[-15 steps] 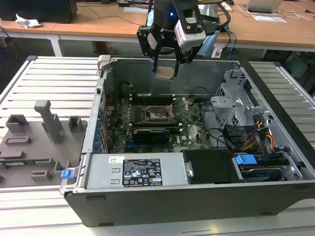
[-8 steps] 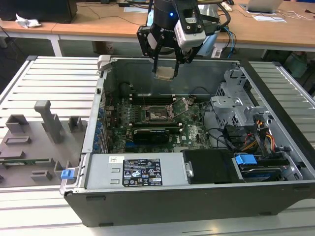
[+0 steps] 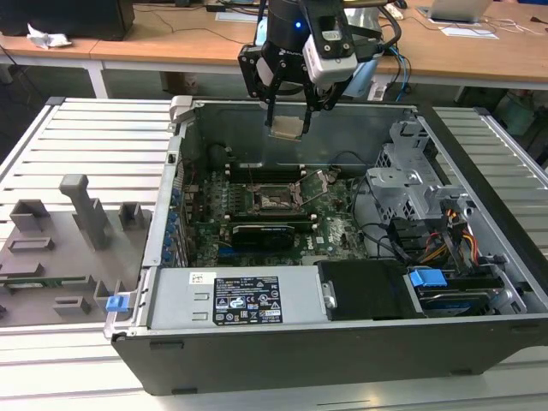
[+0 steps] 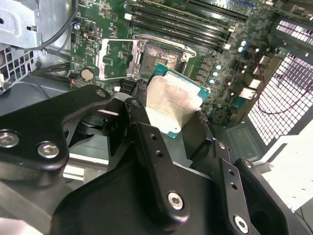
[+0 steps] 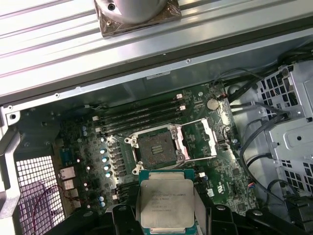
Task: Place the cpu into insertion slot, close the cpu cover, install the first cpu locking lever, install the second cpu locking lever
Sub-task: 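Place the cpu into insertion slot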
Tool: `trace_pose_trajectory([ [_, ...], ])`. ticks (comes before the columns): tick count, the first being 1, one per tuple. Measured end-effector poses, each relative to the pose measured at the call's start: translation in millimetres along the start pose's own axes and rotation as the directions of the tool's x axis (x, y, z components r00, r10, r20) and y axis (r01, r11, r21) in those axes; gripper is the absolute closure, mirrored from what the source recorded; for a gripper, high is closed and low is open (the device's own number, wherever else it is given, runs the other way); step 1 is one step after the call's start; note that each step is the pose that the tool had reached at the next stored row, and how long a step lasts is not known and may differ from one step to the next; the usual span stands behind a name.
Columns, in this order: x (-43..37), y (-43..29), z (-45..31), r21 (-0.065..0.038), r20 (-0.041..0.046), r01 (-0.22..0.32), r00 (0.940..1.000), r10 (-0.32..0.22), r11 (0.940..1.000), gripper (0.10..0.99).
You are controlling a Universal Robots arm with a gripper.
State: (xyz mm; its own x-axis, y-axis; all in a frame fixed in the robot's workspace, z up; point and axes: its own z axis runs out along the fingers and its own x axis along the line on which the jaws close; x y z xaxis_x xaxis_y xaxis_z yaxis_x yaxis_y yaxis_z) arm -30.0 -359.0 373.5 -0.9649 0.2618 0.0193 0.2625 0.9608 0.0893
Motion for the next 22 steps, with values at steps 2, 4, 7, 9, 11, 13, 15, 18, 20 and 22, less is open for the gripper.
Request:
trace_pose_trajectory([
  [2,0.2,0.0,0.0,0.0,0.0003,-0.003,1.0,0.003,1.0,0.557],
  [4,0.6,-0.2,0.1,0.0,0.0006,-0.006,1.0,0.006,1.0,0.557],
  [7,0.7,-0.2,0.1,0.0,0.0012,-0.013,0.9999,0.013,0.9999,0.557],
  [9,0.7,-0.2,0.3,-0.001,0.0032,-0.035,0.9994,0.035,0.9994,0.557],
  [11,0.7,-0.2,0.6,-0.002,0.0057,-0.065,0.9979,0.065,0.9979,0.557],
  [13,0.7,-0.3,0.7,-0.002,0.0073,-0.082,0.9966,0.082,0.9966,0.557],
  [15,0.7,-0.3,0.8,-0.002,0.0083,-0.094,0.9955,0.094,0.9956,0.557],
  [18,0.7,-0.3,1.0,-0.003,0.0097,-0.11,0.9939,0.11,0.994,0.557],
  [20,0.7,-0.3,1.2,-0.003,0.0105,-0.119,0.9929,0.119,0.9929,0.557],
  [22,0.7,-0.3,1.4,-0.003,0.0115,-0.13,0.9915,0.13,0.9916,0.557],
])
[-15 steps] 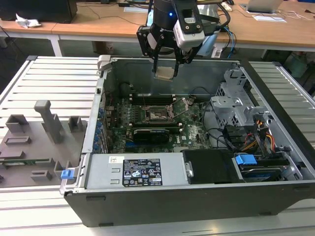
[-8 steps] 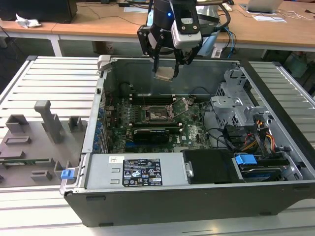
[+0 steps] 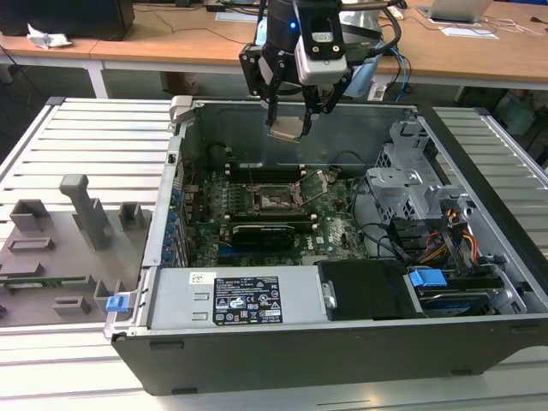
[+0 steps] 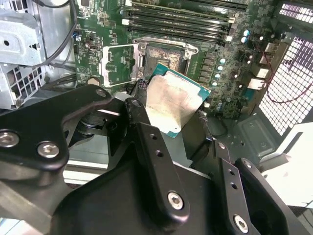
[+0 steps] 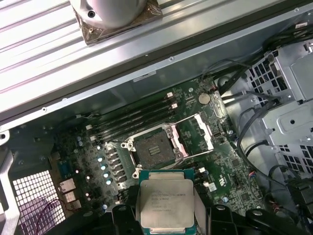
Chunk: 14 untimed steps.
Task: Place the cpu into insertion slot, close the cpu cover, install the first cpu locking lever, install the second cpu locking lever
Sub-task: 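Place the cpu into insertion slot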
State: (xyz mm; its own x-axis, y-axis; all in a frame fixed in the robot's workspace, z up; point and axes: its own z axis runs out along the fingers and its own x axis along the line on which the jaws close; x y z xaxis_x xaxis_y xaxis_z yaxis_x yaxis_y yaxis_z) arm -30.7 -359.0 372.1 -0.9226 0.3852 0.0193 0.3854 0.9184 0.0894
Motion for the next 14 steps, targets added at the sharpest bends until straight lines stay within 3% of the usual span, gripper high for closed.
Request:
trace_pose_trajectory([
  [14,0.0,0.0,0.4,-0.001,0.0038,-0.043,0.9991,0.043,0.9991,0.557],
])
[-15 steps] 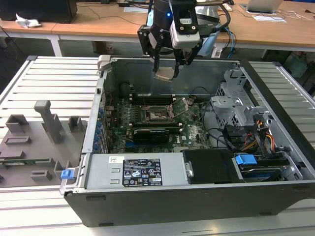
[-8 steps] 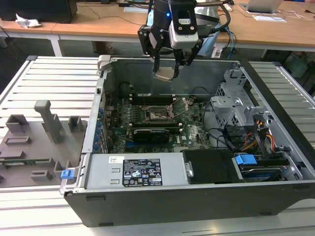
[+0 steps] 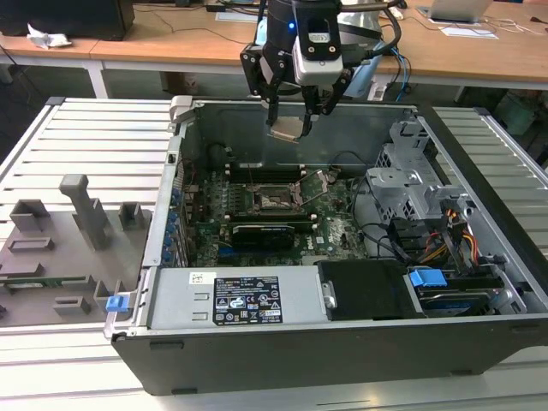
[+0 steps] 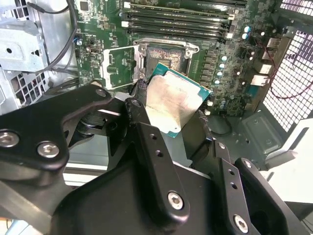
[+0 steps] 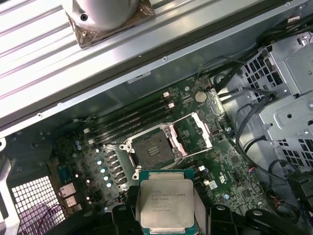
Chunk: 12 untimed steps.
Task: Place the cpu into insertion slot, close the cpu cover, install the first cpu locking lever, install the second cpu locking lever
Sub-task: 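Place the cpu into insertion slot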
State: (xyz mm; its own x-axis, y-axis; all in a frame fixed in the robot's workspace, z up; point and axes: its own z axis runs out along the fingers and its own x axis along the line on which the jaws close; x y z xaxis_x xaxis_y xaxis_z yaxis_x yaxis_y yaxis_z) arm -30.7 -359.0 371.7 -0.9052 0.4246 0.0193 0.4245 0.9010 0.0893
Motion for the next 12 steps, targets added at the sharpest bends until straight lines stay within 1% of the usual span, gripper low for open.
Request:
trace_pose_trajectory([
  [12,0.0,0.0,0.1,-0.001,0.0036,-0.041,0.9992,0.041,0.9992,0.557],
])
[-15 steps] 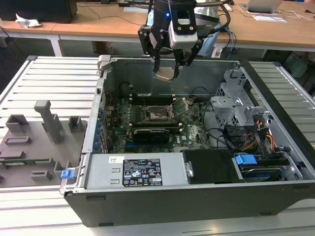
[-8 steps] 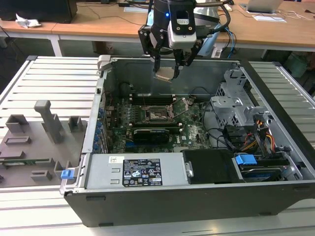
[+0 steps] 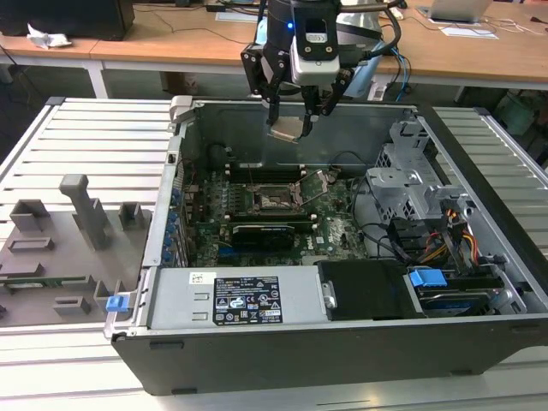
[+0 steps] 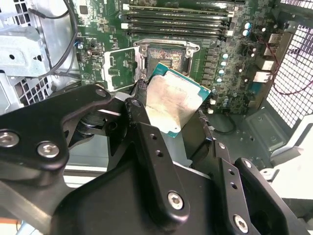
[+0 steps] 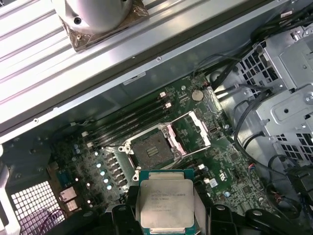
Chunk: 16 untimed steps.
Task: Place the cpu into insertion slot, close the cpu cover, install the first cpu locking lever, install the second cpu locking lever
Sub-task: 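Place the cpu into insertion slot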
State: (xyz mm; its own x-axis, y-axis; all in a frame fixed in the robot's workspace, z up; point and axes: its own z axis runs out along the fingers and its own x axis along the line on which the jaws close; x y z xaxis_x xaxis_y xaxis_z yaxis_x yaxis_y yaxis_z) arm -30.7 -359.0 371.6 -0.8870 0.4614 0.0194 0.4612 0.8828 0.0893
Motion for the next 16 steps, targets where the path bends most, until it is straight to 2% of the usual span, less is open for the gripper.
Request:
trace_pose_trajectory([
  [16,0.0,0.0,0.1,-0.001,0.0046,-0.051,0.9987,0.051,0.9987,0.557],
])
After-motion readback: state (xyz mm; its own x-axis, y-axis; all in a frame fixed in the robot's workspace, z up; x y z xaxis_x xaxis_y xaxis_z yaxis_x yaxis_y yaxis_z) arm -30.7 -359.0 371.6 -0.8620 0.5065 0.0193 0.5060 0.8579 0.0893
